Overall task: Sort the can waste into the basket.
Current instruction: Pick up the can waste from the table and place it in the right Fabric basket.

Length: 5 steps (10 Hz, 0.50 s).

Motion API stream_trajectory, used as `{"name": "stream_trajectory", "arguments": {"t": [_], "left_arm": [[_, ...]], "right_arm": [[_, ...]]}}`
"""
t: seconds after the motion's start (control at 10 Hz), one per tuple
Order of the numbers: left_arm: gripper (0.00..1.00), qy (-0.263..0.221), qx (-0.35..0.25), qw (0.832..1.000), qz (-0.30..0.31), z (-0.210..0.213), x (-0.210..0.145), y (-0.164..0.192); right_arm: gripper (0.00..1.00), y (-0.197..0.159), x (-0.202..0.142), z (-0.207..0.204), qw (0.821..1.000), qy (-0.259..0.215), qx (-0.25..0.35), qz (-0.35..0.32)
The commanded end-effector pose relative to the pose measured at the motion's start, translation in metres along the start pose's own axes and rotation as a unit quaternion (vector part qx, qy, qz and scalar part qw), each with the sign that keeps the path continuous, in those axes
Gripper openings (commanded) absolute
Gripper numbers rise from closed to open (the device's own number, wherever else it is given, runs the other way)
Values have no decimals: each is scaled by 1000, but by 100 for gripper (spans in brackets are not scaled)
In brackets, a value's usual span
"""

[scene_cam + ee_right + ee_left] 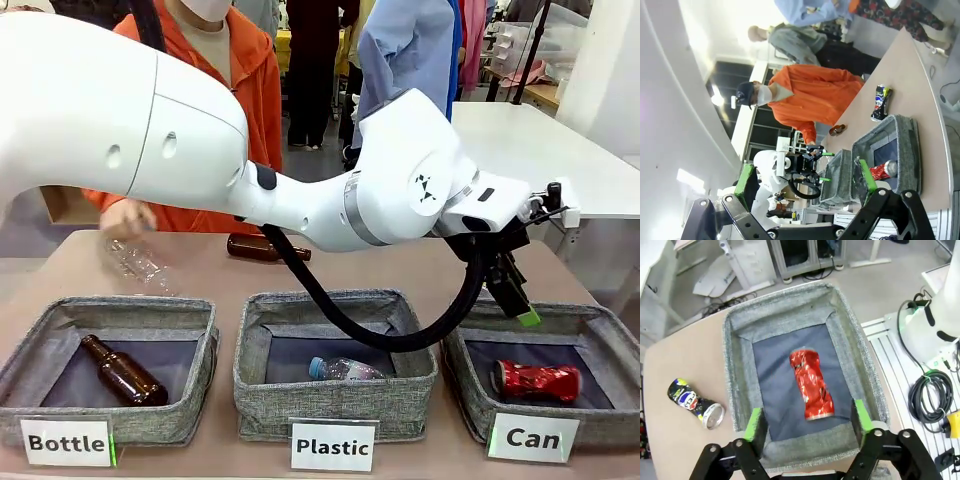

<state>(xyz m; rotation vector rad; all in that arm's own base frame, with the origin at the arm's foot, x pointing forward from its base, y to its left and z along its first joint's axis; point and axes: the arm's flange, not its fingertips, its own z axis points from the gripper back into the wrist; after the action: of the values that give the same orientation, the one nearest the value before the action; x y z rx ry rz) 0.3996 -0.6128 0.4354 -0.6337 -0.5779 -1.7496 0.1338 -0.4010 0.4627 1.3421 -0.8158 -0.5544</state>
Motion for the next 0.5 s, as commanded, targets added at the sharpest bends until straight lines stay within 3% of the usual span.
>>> {"name": "stream_trajectory", "arguments": {"t": [0.0,0.4], "left_arm": [[100,-3,-11,1000,5,9,-2,-8],[100,-9,-21,999,36,18,-7,-19]], "right_arm": [[100,8,-1,3,1000,-8,-4,-12],[100,8,-1,3,1000,-8,-4,-12]]}}
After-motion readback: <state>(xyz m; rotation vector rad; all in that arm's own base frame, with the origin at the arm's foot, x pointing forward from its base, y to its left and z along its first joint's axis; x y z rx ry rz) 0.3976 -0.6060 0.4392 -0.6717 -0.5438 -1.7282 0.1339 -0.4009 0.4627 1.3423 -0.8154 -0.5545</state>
